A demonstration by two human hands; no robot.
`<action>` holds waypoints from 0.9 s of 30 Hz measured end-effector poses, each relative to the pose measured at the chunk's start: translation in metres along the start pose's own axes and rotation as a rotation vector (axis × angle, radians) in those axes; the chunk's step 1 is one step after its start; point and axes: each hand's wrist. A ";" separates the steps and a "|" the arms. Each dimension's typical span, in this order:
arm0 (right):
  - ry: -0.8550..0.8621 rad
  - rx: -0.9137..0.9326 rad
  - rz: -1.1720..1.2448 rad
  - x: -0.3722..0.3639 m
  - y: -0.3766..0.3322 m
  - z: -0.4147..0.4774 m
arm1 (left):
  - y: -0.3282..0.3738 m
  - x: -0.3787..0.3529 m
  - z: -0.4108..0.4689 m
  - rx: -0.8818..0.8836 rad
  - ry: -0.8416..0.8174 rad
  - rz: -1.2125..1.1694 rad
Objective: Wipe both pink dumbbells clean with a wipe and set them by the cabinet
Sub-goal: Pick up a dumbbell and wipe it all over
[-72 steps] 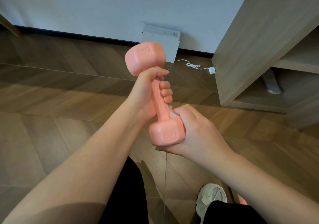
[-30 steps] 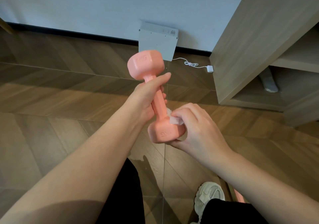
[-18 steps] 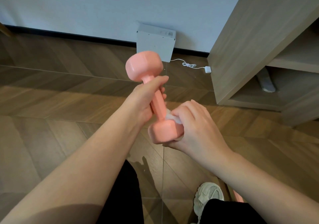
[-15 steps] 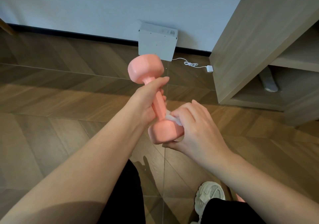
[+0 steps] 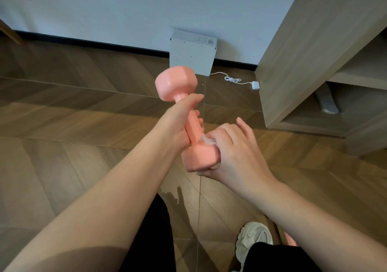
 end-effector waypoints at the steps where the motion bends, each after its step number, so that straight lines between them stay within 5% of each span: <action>1: -0.007 0.004 0.033 -0.001 0.000 0.000 | 0.000 0.001 0.000 -0.010 -0.017 -0.028; 5: 0.038 -0.096 0.235 0.002 0.006 0.006 | 0.011 0.003 -0.003 -0.031 -0.210 -0.160; 15: 0.034 0.040 0.182 0.005 0.008 0.007 | 0.006 0.006 0.006 -0.045 0.008 0.004; 20: -0.036 0.039 0.196 0.006 0.006 0.008 | 0.009 0.009 0.007 -0.049 -0.200 -0.023; 27: -0.053 0.104 0.133 0.009 0.009 0.009 | 0.005 0.007 0.018 -0.018 -0.025 -0.036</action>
Point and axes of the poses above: each hand's wrist, its own z-axis towards the middle knuckle, its own x-axis out of the back of the hand, y = z × x, and after that the axes turned 4 degrees about y, right-handed
